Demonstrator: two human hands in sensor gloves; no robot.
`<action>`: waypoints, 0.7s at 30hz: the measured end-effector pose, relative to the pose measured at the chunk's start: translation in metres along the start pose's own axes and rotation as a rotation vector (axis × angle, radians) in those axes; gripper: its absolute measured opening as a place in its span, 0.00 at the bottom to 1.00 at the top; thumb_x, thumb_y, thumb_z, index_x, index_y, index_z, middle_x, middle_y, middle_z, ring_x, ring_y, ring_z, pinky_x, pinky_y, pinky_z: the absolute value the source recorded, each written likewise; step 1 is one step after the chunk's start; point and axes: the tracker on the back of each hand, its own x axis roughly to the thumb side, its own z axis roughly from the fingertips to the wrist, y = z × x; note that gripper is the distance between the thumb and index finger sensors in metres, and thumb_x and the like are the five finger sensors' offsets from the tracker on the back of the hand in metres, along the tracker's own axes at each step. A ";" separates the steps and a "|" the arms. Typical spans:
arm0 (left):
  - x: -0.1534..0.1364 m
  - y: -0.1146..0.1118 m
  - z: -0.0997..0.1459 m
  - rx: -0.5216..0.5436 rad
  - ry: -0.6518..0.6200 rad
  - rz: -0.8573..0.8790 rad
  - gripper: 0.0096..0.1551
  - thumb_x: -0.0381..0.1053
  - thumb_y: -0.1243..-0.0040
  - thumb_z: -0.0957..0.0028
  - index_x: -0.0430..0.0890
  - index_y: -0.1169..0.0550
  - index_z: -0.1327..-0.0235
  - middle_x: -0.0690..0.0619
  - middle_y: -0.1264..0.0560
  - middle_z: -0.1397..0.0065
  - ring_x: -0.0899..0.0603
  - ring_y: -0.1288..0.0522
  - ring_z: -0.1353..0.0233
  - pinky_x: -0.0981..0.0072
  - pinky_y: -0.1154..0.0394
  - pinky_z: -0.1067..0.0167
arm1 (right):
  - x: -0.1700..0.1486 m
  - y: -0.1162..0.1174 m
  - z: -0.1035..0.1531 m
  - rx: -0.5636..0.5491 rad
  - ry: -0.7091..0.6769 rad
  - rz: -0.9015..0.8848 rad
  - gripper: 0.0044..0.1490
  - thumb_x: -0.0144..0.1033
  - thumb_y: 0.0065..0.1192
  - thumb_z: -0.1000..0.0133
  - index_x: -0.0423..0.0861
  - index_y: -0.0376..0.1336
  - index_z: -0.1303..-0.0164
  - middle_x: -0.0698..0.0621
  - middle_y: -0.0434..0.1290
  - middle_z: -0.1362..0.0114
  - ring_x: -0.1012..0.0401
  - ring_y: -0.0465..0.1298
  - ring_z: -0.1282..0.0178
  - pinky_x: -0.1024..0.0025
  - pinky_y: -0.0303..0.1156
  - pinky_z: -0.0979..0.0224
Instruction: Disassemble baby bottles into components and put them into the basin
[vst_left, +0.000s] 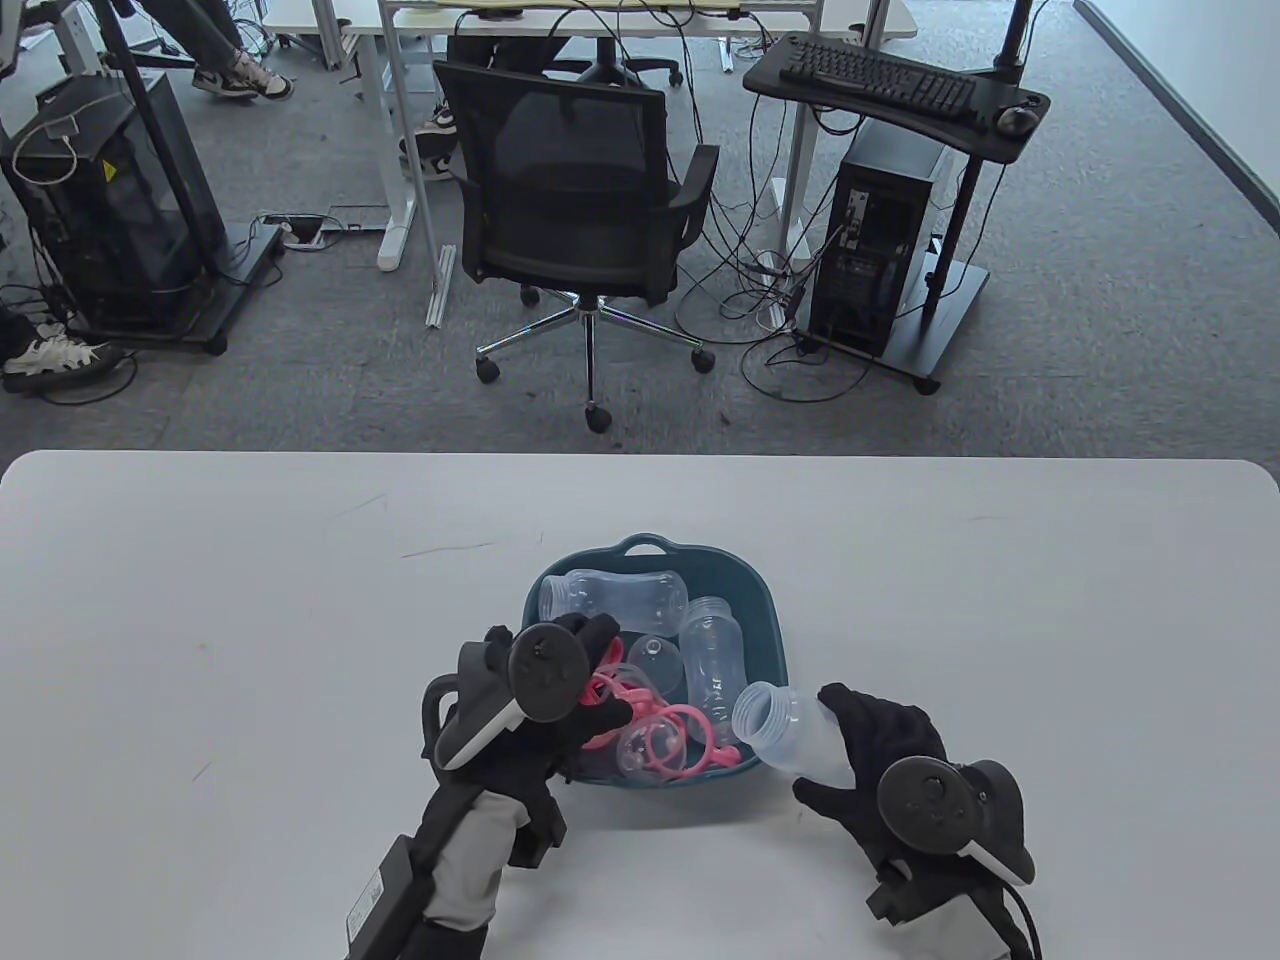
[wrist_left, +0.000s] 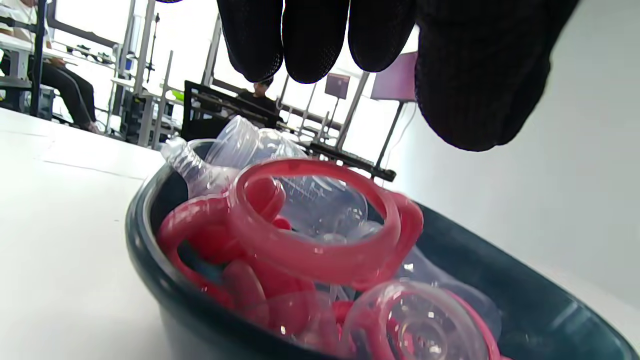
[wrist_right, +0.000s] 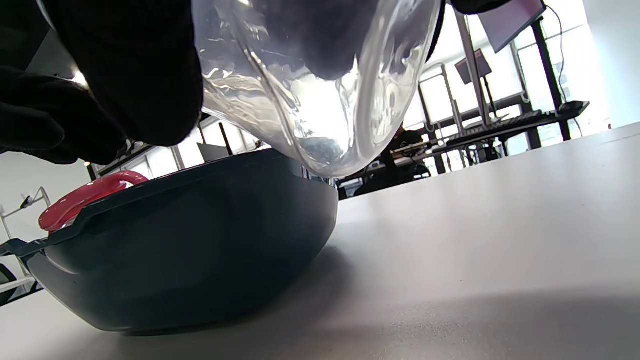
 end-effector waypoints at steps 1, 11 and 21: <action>-0.003 0.003 0.002 0.022 0.005 0.009 0.48 0.66 0.29 0.56 0.63 0.37 0.22 0.57 0.41 0.17 0.40 0.40 0.13 0.36 0.55 0.20 | 0.000 0.000 0.000 0.000 0.001 -0.001 0.58 0.52 0.76 0.49 0.43 0.48 0.18 0.41 0.61 0.20 0.38 0.61 0.23 0.30 0.51 0.24; -0.077 0.012 0.053 0.144 0.129 0.059 0.50 0.68 0.33 0.55 0.66 0.44 0.21 0.59 0.50 0.15 0.42 0.51 0.10 0.38 0.62 0.20 | 0.013 -0.010 -0.006 -0.028 -0.004 -0.010 0.58 0.52 0.76 0.49 0.43 0.48 0.17 0.41 0.61 0.20 0.38 0.61 0.23 0.30 0.50 0.24; -0.141 -0.022 0.074 0.085 0.273 0.081 0.49 0.67 0.33 0.55 0.66 0.45 0.22 0.60 0.52 0.15 0.42 0.53 0.10 0.39 0.63 0.20 | 0.054 -0.018 -0.049 -0.002 0.005 0.058 0.59 0.55 0.75 0.49 0.43 0.48 0.16 0.39 0.55 0.21 0.40 0.64 0.24 0.34 0.53 0.23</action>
